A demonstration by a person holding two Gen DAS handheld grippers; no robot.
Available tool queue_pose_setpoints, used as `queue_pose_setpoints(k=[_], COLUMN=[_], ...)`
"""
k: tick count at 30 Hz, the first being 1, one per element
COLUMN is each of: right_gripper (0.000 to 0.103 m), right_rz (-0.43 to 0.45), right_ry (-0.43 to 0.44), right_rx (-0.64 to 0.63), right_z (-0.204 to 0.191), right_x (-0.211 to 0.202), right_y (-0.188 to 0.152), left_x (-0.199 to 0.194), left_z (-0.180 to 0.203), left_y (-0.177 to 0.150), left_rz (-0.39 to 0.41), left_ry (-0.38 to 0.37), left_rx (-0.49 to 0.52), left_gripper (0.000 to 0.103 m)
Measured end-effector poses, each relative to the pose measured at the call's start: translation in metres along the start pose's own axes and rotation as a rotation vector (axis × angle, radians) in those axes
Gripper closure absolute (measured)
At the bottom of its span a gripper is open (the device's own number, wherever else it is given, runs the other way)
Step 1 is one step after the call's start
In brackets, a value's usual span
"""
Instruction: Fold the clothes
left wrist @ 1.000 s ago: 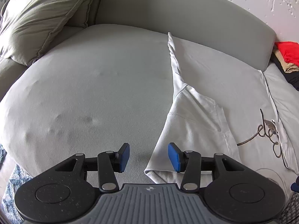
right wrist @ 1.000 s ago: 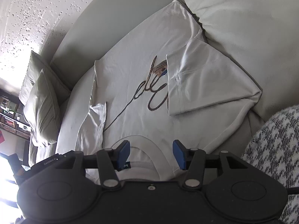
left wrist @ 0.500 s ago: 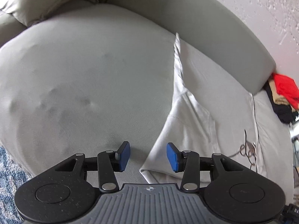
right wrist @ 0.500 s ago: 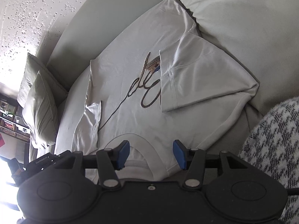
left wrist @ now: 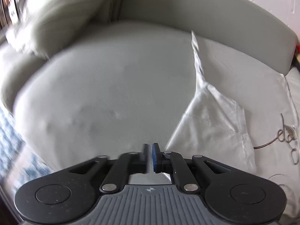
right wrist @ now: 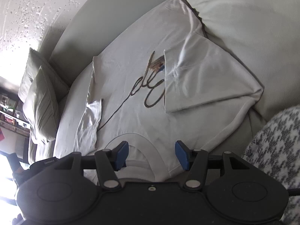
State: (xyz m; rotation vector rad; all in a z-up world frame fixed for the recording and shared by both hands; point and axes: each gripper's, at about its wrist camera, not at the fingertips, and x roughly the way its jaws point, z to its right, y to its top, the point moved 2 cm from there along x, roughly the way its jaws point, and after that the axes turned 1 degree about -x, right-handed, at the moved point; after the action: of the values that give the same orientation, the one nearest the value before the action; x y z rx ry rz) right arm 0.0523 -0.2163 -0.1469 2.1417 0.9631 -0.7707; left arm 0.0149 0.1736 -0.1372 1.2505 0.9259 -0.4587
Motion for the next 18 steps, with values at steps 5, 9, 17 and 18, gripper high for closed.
queue_pose_setpoints(k=[5, 9, 17, 18], right_gripper=[0.051, 0.093, 0.093, 0.093], right_rz=[0.117, 0.231, 0.163, 0.143], right_ry=[-0.004, -0.114, -0.302, -0.328], right_rx=[-0.002, -0.022, -0.079, -0.089], right_z=[0.002, 0.014, 0.029, 0.031], right_x=[-0.021, -0.019, 0.044, 0.052], right_y=[0.021, 0.056, 0.112, 0.115], left_x=[-0.013, 0.003, 0.075, 0.076], left_z=[0.039, 0.073, 0.099, 0.095], left_y=[0.01, 0.031, 0.035, 0.032], left_rz=[0.096, 0.086, -0.069, -0.076], left_ry=[-0.022, -0.037, 0.084, 0.088], left_rx=[0.132, 0.233, 0.41, 0.409], left_gripper=[0.096, 0.092, 0.094, 0.094])
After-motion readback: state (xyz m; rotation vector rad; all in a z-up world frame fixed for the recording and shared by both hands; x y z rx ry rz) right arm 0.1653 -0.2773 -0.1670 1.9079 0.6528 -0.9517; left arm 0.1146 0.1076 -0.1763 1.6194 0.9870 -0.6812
